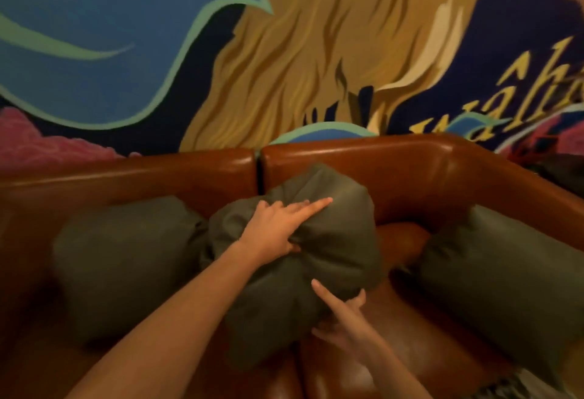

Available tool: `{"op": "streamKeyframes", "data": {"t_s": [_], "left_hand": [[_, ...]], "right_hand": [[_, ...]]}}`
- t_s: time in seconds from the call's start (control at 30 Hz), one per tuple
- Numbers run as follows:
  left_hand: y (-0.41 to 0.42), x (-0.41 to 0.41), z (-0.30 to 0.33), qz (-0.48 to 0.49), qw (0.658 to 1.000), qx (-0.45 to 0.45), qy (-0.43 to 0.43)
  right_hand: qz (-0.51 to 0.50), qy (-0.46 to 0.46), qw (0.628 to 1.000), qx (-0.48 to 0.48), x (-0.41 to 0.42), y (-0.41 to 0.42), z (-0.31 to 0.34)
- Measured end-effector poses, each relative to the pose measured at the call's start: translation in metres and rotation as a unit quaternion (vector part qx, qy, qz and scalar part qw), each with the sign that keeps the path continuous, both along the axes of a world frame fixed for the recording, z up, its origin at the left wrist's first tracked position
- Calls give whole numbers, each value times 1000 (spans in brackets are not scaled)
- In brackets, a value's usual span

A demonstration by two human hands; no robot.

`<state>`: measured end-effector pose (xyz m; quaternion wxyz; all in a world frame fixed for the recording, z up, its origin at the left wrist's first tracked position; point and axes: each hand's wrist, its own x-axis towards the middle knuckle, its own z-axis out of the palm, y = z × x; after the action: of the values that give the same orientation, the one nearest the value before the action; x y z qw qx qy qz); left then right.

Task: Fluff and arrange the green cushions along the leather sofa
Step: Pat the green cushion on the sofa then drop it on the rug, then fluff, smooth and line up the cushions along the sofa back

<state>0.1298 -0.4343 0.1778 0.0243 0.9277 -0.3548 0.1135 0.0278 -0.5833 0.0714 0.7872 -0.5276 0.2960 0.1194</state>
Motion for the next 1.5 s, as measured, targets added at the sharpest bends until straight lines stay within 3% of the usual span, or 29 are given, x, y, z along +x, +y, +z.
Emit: {"op": "streamKeyframes", "data": {"t_s": [0.2, 0.43, 0.67, 0.97, 1.27, 1.33, 1.5], "left_hand": [[0, 90, -62, -34, 996, 74, 26], [-4, 167, -108, -11, 996, 65, 64], [-18, 196, -124, -26, 994, 89, 51], [1, 219, -143, 41, 976, 161, 144], [-1, 200, -132, 91, 970, 136, 178], [-5, 193, -131, 97, 972, 118, 179], [-35, 174, -124, 94, 979, 68, 169]], "right_hand": [[-61, 48, 997, 23, 95, 30, -42], [-39, 82, 995, -37, 158, 16, -80], [3, 101, 991, -92, 186, 1, -99], [107, 158, 975, -111, 204, -2, -112], [100, 177, 955, -218, 211, -9, -93], [102, 145, 940, -292, 213, -16, -87], [190, 39, 836, -513, 202, -50, -55]]}}
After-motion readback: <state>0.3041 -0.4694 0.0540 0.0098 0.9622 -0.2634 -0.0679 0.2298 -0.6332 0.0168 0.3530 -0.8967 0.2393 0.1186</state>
